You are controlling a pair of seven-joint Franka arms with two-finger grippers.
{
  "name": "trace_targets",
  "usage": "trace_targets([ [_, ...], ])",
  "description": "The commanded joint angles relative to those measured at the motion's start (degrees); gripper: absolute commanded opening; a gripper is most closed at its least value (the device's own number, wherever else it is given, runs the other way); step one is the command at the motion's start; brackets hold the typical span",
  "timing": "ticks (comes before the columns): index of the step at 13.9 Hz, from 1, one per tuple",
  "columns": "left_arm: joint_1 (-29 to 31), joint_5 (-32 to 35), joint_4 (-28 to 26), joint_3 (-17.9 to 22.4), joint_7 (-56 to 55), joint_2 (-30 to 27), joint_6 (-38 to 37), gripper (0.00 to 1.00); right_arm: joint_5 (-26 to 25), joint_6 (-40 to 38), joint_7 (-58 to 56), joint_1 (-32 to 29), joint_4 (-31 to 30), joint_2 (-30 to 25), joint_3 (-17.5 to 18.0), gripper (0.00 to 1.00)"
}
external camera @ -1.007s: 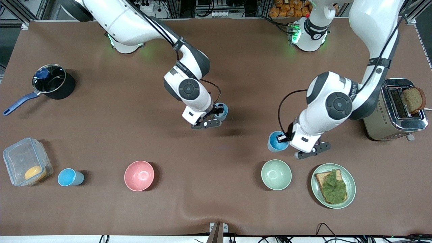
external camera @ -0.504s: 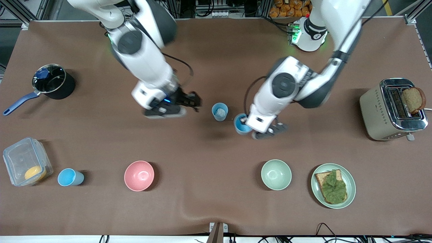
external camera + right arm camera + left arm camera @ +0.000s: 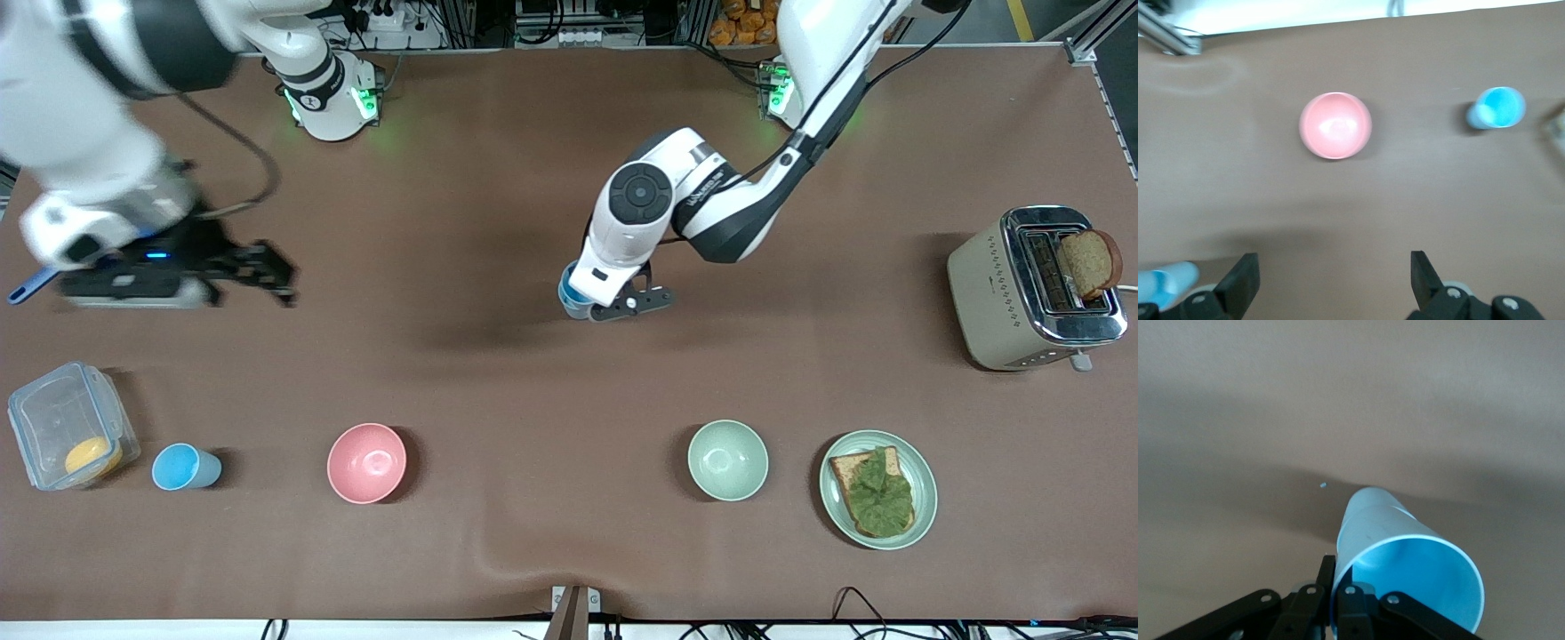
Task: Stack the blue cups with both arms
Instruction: 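Lower the left cup into the placed cup while the right gripper withdraws, then open the left gripper and raise it away from the stacked cups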
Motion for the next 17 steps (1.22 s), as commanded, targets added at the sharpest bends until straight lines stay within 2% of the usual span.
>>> trace_targets([
  [1, -0.73, -0.74, 0.23, 0.37, -0.98, 0.2, -0.34, 0.0, 1.08, -7.76, -9.1, -0.24, 0.97, -2.04, -5.93, 1.0],
  [3, -1.69, -0.83, 0.14, 0.37, -1.42, 0.82, -0.34, 0.0, 1.17, -11.4, -12.82, 0.46, 2.9, -2.4, -10.15, 1.0],
  [6, -1.78, -0.74, 0.49, 0.37, -1.86, 1.7, -0.34, 0.0, 1.08, -15.61, -12.92, 0.46, 4.66, -2.4, -10.34, 1.0],
  [7, -1.78, -0.74, 0.58, 0.37, -2.65, 1.7, -0.25, 0.36, 1.17, -17.37, -12.48, 0.46, 5.37, -2.31, -10.26, 1.0],
  [8, -1.7, 0.04, 0.58, 0.37, -2.22, 1.7, -0.25, 0.99, 1.17, -17.47, -12.3, 0.55, 5.46, -2.31, -10.25, 1.0],
  [11, -0.65, -0.13, 1.97, 0.63, -2.74, -0.58, -0.51, 1.0, 1.17, -17.3, -12.21, 0.73, 4.85, -2.13, -10.25, 1.0],
  [13, 1.45, 0.22, 5.39, 2.55, -1.0, -3.65, -5.5, 1.0, 1.25, -17.47, -12.22, 0.73, 4.67, -2.05, -10.25, 1.0],
  [15, 5.75, 1.8, 11.71, 3.62, 5.05, -4.72, -12.52, 1.0, 1.6, -17.39, -12.13, 0.81, 4.5, -2.13, -10.25, 1.0],
  [17, 11.81, 1.54, 13.76, 3.53, 11.12, -6.12, -16.5, 1.0, 3.7, -17.12, -12.13, 0.64, 3.71, -2.4, -10.34, 1.0],
])
